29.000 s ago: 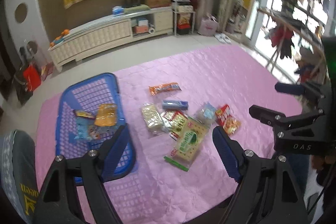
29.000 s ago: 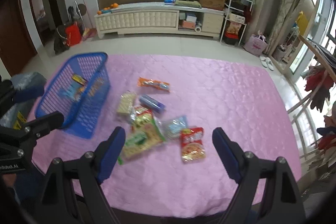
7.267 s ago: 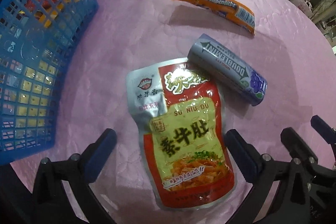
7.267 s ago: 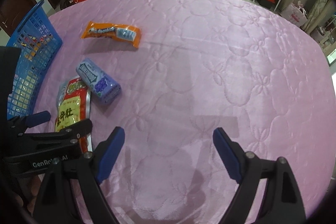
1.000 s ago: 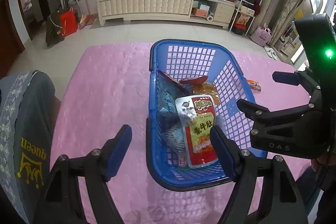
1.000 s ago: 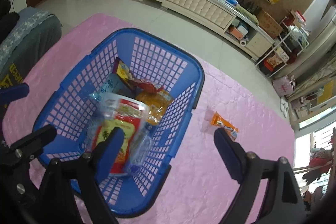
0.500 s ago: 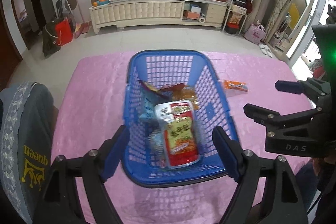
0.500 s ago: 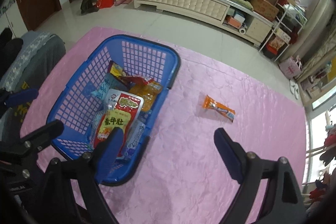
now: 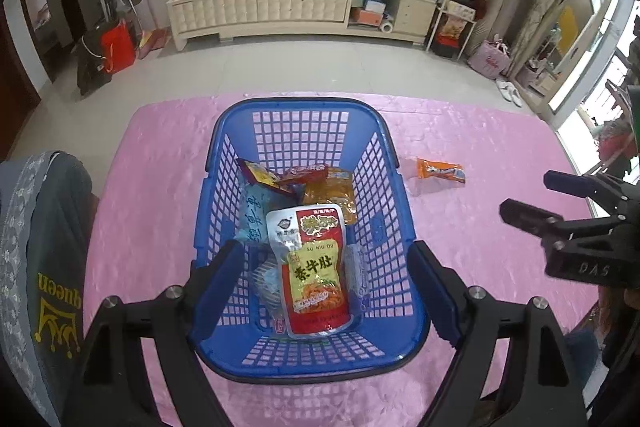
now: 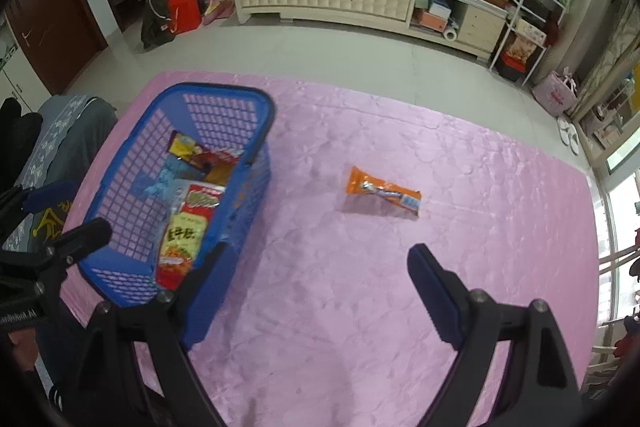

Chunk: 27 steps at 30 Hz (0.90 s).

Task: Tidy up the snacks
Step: 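Move the right tool to the orange snack stick on the bed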

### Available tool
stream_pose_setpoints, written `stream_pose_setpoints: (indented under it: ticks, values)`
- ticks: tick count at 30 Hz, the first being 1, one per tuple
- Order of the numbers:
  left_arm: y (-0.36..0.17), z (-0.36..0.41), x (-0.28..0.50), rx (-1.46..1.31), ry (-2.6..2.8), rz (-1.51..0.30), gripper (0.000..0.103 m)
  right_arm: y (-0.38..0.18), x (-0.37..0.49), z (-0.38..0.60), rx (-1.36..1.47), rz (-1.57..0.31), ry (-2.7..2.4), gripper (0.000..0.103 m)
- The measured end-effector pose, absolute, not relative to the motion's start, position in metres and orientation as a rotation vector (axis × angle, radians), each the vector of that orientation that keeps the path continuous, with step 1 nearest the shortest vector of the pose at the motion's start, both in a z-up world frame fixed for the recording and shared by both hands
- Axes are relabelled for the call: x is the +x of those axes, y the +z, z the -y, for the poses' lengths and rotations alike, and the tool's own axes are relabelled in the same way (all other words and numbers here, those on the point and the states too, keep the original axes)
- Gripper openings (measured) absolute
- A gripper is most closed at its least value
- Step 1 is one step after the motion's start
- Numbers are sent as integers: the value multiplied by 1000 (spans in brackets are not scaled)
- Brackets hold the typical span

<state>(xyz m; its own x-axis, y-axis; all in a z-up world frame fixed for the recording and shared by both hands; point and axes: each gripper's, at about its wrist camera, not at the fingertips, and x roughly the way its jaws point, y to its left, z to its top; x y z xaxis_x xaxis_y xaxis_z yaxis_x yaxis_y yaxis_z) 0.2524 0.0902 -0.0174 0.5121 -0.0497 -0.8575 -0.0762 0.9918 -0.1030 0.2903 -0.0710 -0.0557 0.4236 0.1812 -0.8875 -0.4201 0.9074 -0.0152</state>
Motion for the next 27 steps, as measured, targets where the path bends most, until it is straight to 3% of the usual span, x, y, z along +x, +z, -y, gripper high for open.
stream_pose_setpoints:
  ticks: [15, 25, 27]
  values:
    - [-51, -109, 300, -143, 121, -1113, 82, -99, 344, 99, -287, -1126, 476, 90]
    - [-83, -110, 331, -116, 168, -1166, 82, -139, 364, 91, -509, -1035, 579, 90]
    - [-88, -109, 338, -106, 175, -1174, 82, -150, 372, 90, -537, -1039, 580, 85]
